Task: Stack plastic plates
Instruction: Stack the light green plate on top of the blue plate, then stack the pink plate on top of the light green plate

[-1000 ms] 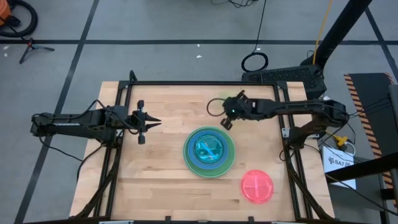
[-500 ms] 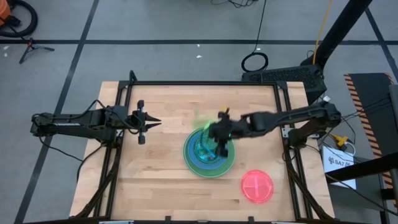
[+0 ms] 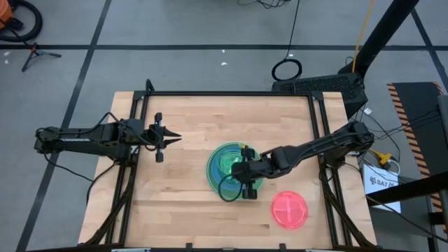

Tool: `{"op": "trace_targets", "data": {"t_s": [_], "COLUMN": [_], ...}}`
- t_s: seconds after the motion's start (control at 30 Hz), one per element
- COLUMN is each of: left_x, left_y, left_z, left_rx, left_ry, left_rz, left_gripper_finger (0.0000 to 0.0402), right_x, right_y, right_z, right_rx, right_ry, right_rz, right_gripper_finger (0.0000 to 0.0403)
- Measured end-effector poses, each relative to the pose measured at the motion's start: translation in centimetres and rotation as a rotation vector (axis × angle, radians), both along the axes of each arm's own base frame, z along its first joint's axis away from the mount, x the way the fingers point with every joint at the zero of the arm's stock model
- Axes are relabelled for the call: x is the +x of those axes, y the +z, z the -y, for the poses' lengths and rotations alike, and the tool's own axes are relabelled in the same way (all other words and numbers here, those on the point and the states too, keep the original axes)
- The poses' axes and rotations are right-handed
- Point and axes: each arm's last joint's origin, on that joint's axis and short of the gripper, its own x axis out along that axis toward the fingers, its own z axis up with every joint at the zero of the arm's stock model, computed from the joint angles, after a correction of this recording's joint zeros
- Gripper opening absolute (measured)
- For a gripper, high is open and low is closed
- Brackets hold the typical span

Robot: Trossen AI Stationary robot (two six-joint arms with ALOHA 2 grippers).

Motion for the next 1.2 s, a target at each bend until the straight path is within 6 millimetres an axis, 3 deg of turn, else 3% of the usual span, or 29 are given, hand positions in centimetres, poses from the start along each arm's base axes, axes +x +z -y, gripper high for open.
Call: {"op": "trace_targets", "data": {"t_s": [0.5,0.77,0.9,1.2], "left_x": [0.0,0.0,0.0,0.0], "left_y": [0.0,0.0,0.0,0.0], "left_z": [0.0,0.0,0.0,0.0], "left_rx": [0.0,-0.003,-0.003,-0.007], "left_ry": [0.0,0.001,0.001,0.003], "left_rz": [-0.004,-0.004,-0.003,-0.003], "left_gripper_finger": [0.006,0.006,0.006,0.006], "right_x": [0.0,-2.2,-3.4,-5.8], "right_y": [-1.6,-2.2,-2.3,-3.1], "right_z": [0.2,0.9,-0.4,-3.6], "right_rx": [0.083,0.295,0.262,0.124], "right_ry": [-0.126,-0.305,-0.307,-0.306], "right_rz": [-0.128,-0.436,-0.521,-0.539], "right_gripper_finger": [0.0117,0.0129,0.013,0.013]}}
